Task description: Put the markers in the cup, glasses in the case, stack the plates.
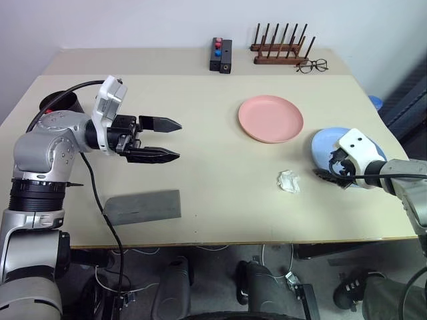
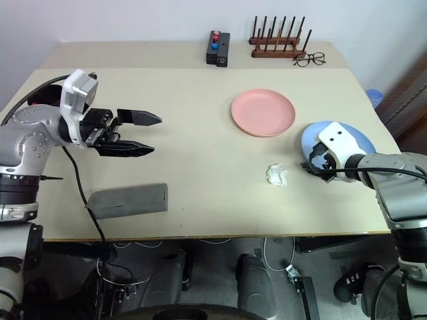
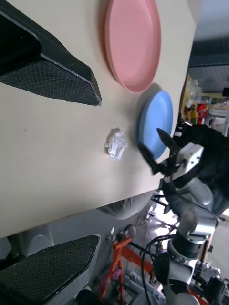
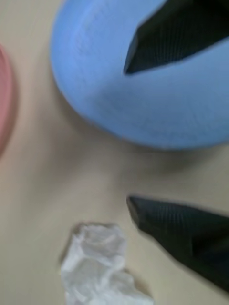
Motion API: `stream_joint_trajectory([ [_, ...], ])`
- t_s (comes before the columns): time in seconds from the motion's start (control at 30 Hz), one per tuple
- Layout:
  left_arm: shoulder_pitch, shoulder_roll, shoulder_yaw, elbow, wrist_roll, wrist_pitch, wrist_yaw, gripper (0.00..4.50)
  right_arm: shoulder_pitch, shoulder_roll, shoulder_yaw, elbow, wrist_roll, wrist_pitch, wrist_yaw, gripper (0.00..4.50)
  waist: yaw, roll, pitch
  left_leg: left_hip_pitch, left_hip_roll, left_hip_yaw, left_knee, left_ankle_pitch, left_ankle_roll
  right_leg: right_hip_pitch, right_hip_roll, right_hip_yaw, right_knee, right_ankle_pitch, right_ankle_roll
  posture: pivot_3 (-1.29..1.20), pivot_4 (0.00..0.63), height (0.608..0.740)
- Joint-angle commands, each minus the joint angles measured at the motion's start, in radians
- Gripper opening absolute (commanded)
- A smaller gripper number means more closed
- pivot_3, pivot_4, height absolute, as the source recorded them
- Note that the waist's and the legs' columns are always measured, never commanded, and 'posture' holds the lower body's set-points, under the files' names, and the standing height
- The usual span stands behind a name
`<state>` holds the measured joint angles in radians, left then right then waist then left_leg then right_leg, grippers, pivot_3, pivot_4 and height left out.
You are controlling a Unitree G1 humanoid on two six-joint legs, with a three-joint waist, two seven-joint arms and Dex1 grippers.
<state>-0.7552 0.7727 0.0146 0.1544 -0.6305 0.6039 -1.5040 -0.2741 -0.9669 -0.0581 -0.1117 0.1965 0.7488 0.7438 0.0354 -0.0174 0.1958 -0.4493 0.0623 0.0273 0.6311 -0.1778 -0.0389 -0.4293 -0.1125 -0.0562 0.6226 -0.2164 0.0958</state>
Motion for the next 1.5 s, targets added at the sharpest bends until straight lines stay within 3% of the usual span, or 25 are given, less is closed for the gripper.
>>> stream_joint_trajectory([
  [0.03,-0.016,0.001,0.021,-0.009,-0.005,-0.009,-0.001,4.5,0.013,-0.008,-0.019,-0.018,-0.021,-0.013,-0.013,4.48,0.0,0.0,0.0,0.0,0.0,0.0,0.0,0.0,0.0,0.0,0.0,0.0,0.0,0.0,0.0,0.0,0.15,0.74],
  [0.53,-0.063,0.01,0.03,0.028,-0.006,0.024,0.006,4.5,-0.014,0.008,0.011,0.129,-0.06,-0.063,-0.01,4.48,0.001,-0.001,0.0,0.0,0.0,0.0,0.001,0.0,0.0,0.001,0.0,0.0,0.0,-0.001,0.001,0.0,0.15,0.74],
  [0.63,-0.069,0.008,0.031,0.032,-0.004,0.022,0.005,4.5,-0.008,-0.002,0.015,0.114,-0.056,-0.062,0.013,3.7,0.0,0.0,0.0,0.001,0.0,0.0,0.0,0.0,0.0,0.001,0.0,0.0,0.0,0.0,0.001,0.0,0.15,0.74],
  [0.73,-0.067,0.007,0.032,0.023,-0.015,0.051,0.011,4.5,-0.008,0.017,0.01,0.109,-0.061,-0.064,-0.005,2.27,0.0,0.0,0.0,0.001,0.0,0.0,0.0,0.0,0.0,0.001,0.0,0.0,0.0,0.0,0.0,0.0,0.15,0.74],
  [0.8,-0.063,0.005,0.036,0.018,-0.017,0.057,0.014,4.5,-0.009,0.021,0.005,0.104,-0.053,-0.063,0.004,2.27,0.0,0.0,0.0,0.0,0.0,0.0,0.0,0.0,0.0,0.001,0.0,0.0,0.0,0.0,0.0,0.0,0.15,0.74],
  [0.83,-0.06,0.005,0.035,0.016,-0.014,0.054,0.014,4.5,-0.009,0.022,0.004,0.099,-0.052,-0.061,0.006,1.53,0.0,0.0,0.0,0.0,0.0,0.0,0.0,0.0,0.0,0.001,0.0,0.0,0.0,0.0,0.0,0.0,0.15,0.74],
  [0.87,-0.059,0.006,0.035,0.014,-0.013,0.052,0.013,4.5,-0.013,0.026,0.001,0.099,-0.052,-0.058,0.0,1.31,0.0,0.0,0.0,0.0,0.0,0.0,0.0,0.0,0.0,0.001,0.0,0.0,0.0,0.0,0.0,0.0,0.15,0.74],
  [0.97,-0.067,0.008,0.034,0.025,-0.008,0.05,0.01,4.5,-0.044,0.043,-0.007,0.115,-0.049,-0.04,-0.011,0.04,0.0,-0.001,0.0,0.001,0.0,0.0,0.0,0.0,0.0,0.001,0.0,0.0,0.0,0.0,0.0,0.0,0.15,0.74],
  [1.23,-0.064,0.001,0.032,0.017,-0.009,0.052,0.017,4.5,-0.072,0.057,-0.026,0.114,-0.05,-0.037,-0.026,0.04,-0.002,-0.001,0.0,0.001,0.0,0.0,0.0,0.0,0.0,0.001,0.0,0.0,0.0,0.0,0.0,0.0,0.15,0.74],
  [1.5,-0.069,-0.004,0.032,0.025,-0.008,0.049,0.024,4.5,-0.253,0.14,-0.05,0.088,-0.014,-0.116,-0.07,0.04,-0.023,0.0,0.0,0.001,0.0,0.0,0.0,0.0,0.0,0.0,0.0,0.0,0.0,0.0,0.0,0.0,0.15,0.74],
])
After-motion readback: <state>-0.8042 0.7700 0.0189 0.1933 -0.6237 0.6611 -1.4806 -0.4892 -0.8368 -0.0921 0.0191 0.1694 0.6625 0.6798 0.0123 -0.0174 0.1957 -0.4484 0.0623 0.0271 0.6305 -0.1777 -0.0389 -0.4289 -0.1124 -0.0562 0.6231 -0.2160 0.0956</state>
